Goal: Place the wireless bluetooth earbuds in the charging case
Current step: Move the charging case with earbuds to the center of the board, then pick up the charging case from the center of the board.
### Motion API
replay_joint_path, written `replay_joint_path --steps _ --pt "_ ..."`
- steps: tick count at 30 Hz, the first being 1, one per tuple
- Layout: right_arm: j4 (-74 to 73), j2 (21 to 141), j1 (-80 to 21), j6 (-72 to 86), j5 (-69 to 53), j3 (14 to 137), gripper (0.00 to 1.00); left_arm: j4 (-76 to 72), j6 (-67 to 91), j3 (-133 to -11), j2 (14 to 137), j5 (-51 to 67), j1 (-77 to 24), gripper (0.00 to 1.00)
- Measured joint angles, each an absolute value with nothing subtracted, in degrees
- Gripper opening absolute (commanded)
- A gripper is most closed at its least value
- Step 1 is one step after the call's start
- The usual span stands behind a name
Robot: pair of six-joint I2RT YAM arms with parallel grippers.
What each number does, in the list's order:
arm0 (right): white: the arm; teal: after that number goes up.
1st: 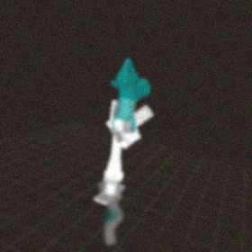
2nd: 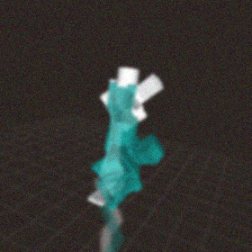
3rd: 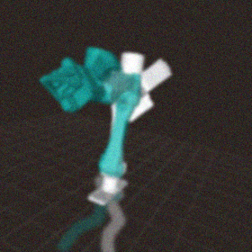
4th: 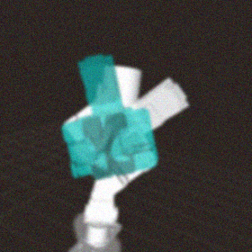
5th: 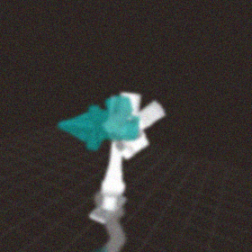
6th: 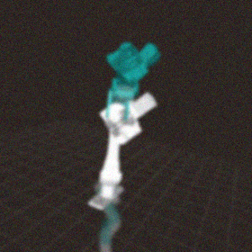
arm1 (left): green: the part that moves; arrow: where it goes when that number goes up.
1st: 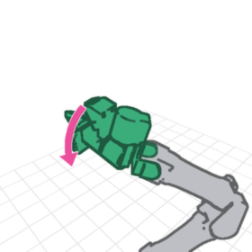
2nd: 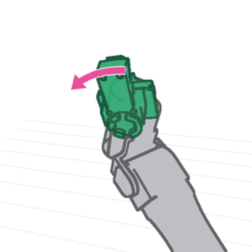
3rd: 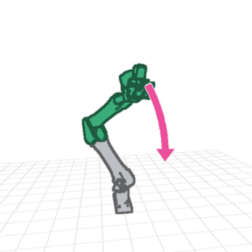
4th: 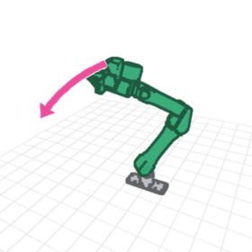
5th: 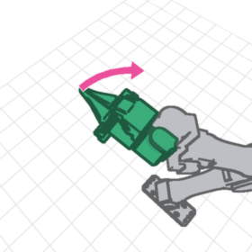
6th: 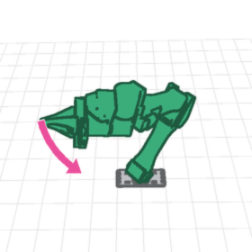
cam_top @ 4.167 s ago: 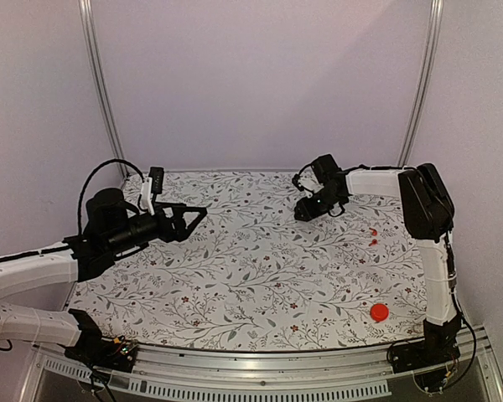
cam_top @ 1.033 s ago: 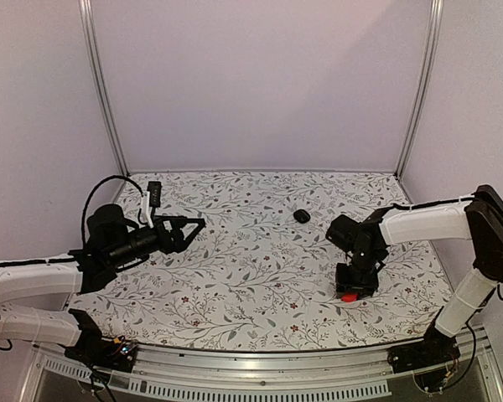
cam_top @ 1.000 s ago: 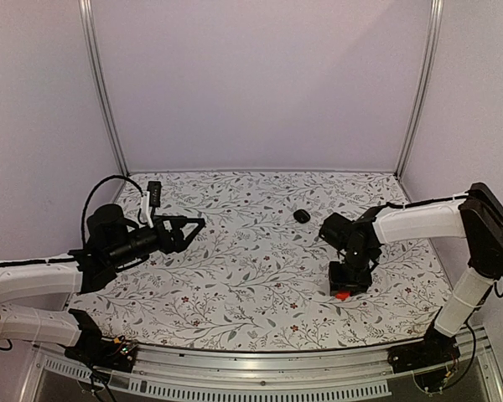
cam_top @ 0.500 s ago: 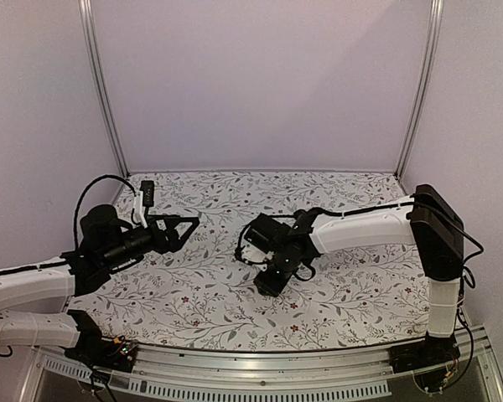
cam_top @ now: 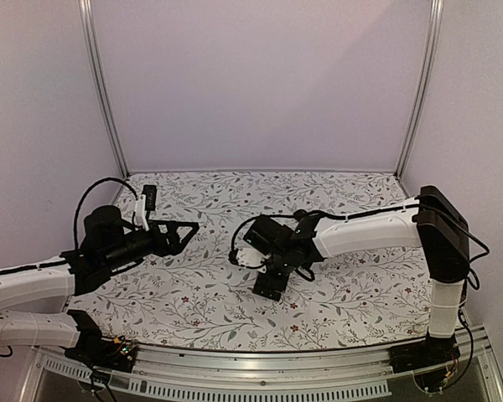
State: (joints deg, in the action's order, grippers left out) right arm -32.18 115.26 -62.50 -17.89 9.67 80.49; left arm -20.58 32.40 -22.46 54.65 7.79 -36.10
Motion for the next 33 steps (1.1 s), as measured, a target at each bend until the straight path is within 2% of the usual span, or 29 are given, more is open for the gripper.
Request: replay_joint_path --steps 8,12,17,22,33 --pt "-25.1 104.31 -61.73 -8.93 12.34 74.72 0.99 -19.22 30.39 -23.2 54.61 6.5 -36.03 1.0" --pt "-21.63 100.88 -59.81 -0.69 7.2 72.58 0.99 -18.5 28.25 -23.9 55.77 7.11 -35.97 1.0" --pt "-17.58 97.41 -54.35 8.29 -3.57 62.89 0.93 -18.5 25.06 -25.61 61.43 11.53 -35.99 0.99" --pt "-16.14 97.41 -50.94 9.85 -10.07 59.51 0.81 -18.68 23.86 -26.52 67.37 15.79 -36.58 0.97" --pt "-12.32 105.16 -50.04 2.48 -19.92 64.03 0.72 -20.51 22.74 -26.89 73.19 17.37 -39.75 0.9"
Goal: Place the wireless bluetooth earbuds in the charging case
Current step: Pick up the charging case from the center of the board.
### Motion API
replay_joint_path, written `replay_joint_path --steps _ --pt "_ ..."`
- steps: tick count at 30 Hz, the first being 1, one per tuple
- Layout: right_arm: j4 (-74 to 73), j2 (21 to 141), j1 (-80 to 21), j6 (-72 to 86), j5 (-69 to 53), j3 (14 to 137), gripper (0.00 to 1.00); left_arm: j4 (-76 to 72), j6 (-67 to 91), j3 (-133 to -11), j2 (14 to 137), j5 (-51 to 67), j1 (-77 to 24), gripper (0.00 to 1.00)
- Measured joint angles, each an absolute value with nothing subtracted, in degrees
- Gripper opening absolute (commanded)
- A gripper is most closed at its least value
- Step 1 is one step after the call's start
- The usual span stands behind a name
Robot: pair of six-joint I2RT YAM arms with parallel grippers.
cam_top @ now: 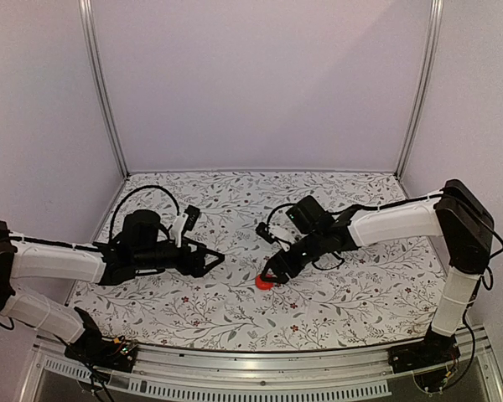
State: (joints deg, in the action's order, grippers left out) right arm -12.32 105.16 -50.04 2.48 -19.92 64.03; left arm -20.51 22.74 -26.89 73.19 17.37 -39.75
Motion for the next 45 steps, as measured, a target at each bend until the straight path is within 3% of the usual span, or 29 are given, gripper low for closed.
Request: replay_joint_path --steps 22,35,45 --pt "-5.96 110.54 -47.88 6.92 -42.57 61.45 0.61 -37.5 20.53 -24.14 85.65 12.56 -44.53 0.83" --pt "-3.11 96.92 -43.03 11.16 -46.81 56.36 0.72 -48.23 10.35 -23.73 95.72 12.56 -51.0 0.86" --pt "-3.4 93.3 -34.63 11.64 -45.69 53.04 0.76 -58.11 1.19 -27.68 109.32 17.58 -51.22 0.8"
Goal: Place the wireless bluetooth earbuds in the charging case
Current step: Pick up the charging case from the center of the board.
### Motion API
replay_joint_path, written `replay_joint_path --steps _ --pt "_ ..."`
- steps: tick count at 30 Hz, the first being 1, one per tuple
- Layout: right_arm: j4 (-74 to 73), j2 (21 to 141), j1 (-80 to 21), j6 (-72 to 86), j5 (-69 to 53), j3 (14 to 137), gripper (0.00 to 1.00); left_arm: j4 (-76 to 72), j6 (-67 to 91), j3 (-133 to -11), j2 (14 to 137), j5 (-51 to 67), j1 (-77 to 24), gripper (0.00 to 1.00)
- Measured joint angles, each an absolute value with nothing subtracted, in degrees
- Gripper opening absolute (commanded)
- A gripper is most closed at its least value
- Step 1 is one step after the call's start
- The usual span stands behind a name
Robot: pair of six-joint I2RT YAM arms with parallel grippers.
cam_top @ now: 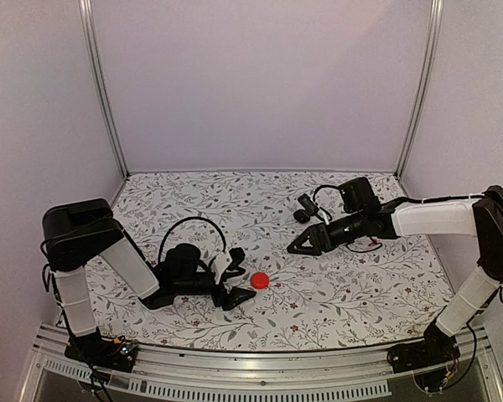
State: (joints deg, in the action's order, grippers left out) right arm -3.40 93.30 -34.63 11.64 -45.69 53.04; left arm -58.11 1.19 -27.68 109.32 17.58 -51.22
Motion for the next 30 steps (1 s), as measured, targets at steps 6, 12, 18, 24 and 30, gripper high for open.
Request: replay_joint_path --steps 6,12,18,24,30 --pt "-3.42 91.39 -32.53 11.62 -46.04 52.21 0.76 -59.24 -1.5 -30.55 112.36 18.57 -51.33 0.72" --pt "-3.44 91.39 -32.05 11.64 -46.54 51.99 0.76 -57.87 -3.09 -34.28 114.52 18.65 -51.37 0.7" --pt "-3.46 91.39 -31.44 11.62 -47.31 51.99 0.76 -55.33 -4.29 -35.09 115.02 18.13 -51.37 0.64" --pt "-3.42 91.7 -31.42 11.62 -48.16 51.99 0.77 -52.21 -5.72 -36.45 116.05 15.92 -51.64 0.59" --pt "-3.4 93.3 -31.22 11.64 -48.88 51.99 0.77 -51.66 -6.13 -37.69 116.79 15.29 -51.86 0.51"
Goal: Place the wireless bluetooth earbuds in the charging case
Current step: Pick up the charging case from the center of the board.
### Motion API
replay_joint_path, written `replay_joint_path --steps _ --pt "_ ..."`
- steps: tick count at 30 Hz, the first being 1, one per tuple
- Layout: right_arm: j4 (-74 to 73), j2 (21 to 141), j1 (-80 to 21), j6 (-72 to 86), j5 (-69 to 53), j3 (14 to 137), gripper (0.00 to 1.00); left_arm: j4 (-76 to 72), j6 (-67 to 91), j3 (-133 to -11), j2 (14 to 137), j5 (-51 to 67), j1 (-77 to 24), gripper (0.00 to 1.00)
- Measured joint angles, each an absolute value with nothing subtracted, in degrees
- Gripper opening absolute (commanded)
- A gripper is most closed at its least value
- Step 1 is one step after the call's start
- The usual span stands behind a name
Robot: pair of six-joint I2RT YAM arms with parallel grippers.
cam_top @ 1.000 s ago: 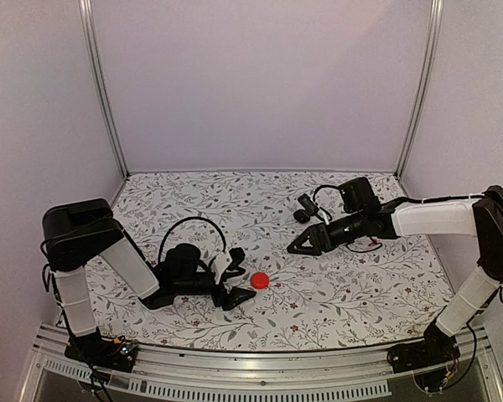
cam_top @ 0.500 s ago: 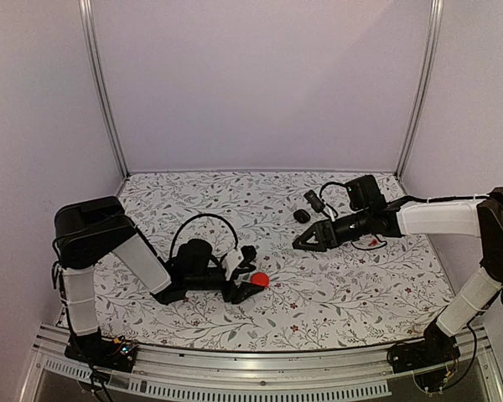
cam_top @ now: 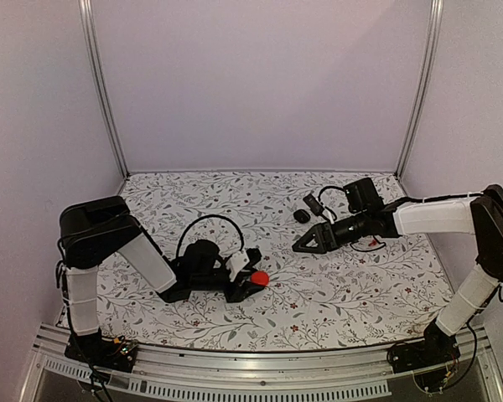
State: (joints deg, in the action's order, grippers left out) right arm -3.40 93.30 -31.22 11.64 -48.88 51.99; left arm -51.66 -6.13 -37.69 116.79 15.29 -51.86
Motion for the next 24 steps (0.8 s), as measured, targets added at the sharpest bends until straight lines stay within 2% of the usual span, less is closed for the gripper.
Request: replay_joint_path --steps 5,13,24 --pt "-3.4 94.26 -30.68 11.64 -50.0 51.9 0.77 -51.57 -6.72 -38.04 116.92 14.98 -51.94 0.42" --pt "-3.31 94.67 -30.3 11.88 -51.81 51.11 0.75 -49.32 -9.32 -37.21 115.22 14.68 -52.45 0.35" --pt "-2.07 95.59 -30.83 14.17 -60.34 46.94 0.69 -40.23 -16.99 -35.18 100.09 14.44 -58.92 0.31"
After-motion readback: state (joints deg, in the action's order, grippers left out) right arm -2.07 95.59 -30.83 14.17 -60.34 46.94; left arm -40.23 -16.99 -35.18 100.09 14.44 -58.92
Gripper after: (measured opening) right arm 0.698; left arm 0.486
